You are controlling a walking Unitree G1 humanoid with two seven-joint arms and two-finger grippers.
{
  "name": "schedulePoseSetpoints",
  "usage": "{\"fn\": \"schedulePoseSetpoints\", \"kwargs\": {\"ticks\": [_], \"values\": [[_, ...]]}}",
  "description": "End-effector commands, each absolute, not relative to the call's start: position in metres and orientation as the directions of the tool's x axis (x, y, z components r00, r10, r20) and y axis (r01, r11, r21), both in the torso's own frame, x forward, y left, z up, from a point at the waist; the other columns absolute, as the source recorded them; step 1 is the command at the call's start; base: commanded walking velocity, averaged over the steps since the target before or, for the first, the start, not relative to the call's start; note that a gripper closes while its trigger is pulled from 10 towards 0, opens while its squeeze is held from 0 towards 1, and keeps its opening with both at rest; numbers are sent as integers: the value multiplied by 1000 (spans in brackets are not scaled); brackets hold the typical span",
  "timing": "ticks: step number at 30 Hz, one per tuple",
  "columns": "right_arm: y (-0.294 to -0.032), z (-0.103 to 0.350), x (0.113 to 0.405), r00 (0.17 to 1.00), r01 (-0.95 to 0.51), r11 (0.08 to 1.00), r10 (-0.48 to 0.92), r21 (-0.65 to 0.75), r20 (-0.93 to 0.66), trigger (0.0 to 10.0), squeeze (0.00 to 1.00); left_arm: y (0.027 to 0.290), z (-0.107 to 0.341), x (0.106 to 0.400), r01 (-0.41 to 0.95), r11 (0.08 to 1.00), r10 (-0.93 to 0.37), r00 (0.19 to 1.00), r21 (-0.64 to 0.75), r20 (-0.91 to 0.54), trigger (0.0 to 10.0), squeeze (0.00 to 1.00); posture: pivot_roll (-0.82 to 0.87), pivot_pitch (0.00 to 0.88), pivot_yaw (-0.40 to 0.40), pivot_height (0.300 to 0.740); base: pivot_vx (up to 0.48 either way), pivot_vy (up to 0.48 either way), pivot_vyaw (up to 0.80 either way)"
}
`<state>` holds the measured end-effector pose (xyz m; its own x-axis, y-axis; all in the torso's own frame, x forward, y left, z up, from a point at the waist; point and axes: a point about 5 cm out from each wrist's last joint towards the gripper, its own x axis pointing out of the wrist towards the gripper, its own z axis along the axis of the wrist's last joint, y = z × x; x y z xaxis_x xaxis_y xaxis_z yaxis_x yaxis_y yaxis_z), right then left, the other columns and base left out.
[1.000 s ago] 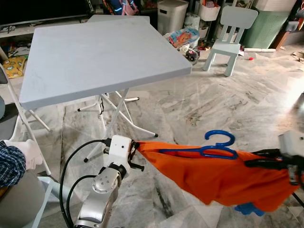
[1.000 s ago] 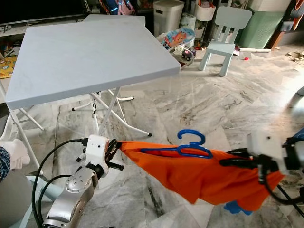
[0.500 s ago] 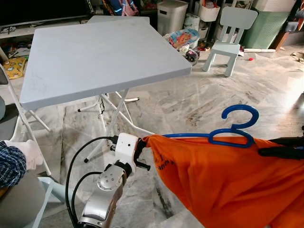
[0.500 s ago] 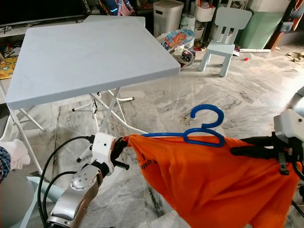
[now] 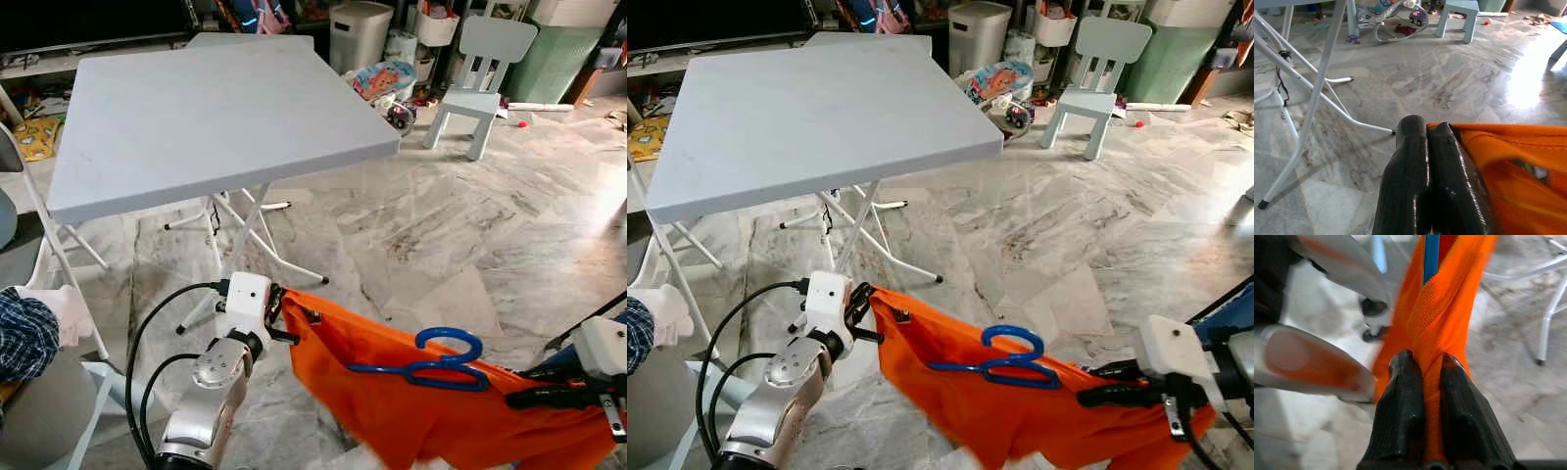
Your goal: Hang hanger
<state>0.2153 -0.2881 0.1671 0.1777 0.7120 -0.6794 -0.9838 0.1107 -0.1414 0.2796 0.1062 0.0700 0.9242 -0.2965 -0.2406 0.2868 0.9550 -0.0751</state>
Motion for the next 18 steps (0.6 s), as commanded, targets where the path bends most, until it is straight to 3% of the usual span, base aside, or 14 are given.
{"fn": "schedulePoseSetpoints", "kwargs": {"ticks": [1, 7, 18], "values": [[-295, 168, 217, 205, -978, 123, 672, -167, -712, 10000, 0, 138, 74, 285, 149, 988, -152, 959, -29, -238, 0, 0, -18, 48, -24, 740, 0, 0, 0], [-303, 172, 242, 438, -897, 229, 584, -379, -683, 10000, 0, 131, 70, 283, 169, 985, -171, 950, -28, -263, 0, 0, -18, 48, -26, 740, 0, 0, 0], [-310, 201, 243, 446, -890, 245, 640, -384, -626, 10000, 0, 131, 59, 278, 175, 984, -171, 935, -17, -312, 0, 0, -25, 49, -26, 740, 0, 0, 0]]}}
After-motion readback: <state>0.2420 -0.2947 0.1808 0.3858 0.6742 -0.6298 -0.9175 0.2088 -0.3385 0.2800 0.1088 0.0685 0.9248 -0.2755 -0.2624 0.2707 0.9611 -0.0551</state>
